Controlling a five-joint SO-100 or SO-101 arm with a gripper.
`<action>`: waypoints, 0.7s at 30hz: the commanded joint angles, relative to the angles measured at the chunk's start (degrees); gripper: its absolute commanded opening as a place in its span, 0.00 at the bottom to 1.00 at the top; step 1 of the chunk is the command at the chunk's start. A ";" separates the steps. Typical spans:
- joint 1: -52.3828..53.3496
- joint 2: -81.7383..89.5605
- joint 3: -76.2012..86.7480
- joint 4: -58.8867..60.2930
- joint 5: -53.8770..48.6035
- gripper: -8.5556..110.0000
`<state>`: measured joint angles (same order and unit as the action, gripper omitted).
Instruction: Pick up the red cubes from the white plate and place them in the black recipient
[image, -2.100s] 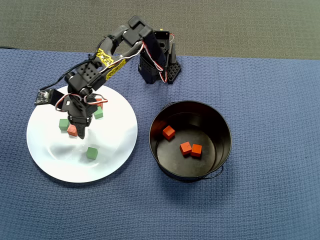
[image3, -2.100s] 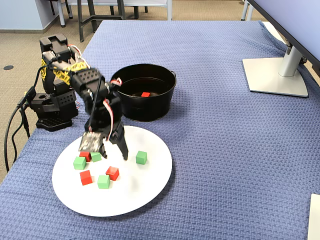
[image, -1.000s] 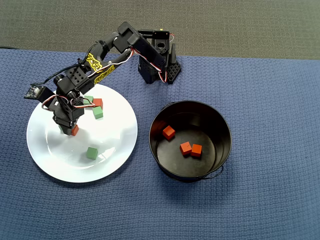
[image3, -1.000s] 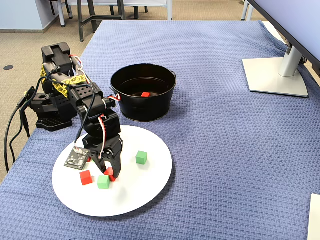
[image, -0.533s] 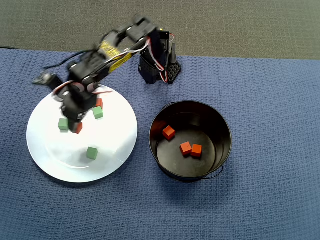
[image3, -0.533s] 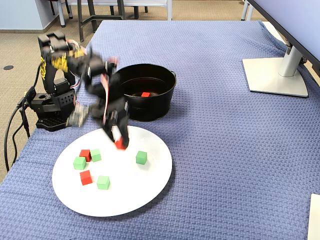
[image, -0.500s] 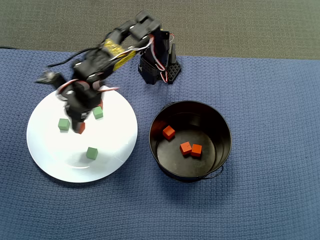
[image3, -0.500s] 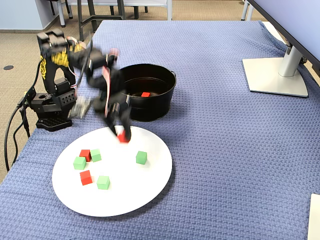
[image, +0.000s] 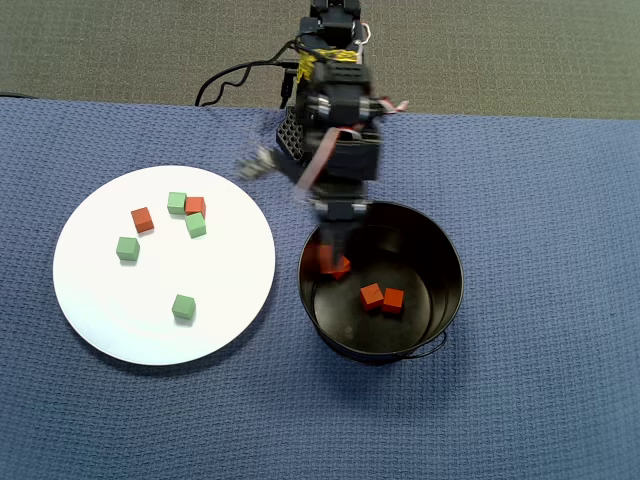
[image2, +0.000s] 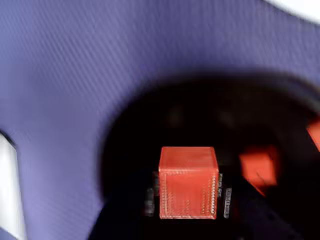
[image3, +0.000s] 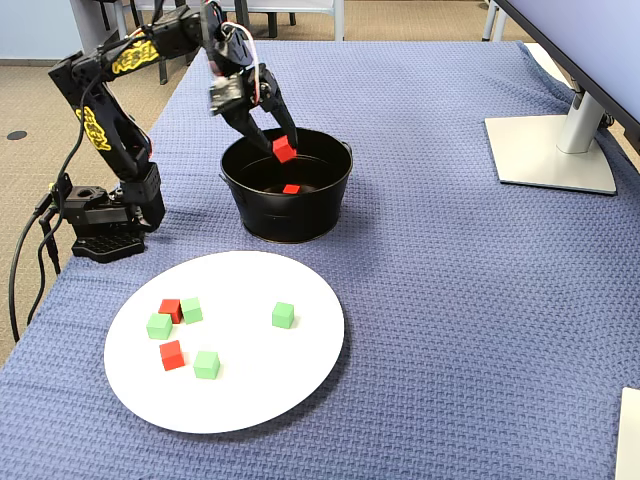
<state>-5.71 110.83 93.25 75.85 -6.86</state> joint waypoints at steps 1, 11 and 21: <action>-5.01 2.90 2.11 0.70 -2.81 0.37; 28.65 -0.62 -5.27 -1.23 -17.23 0.22; 52.65 -9.40 8.35 -19.07 -55.37 0.14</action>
<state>40.78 103.45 99.23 63.72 -45.26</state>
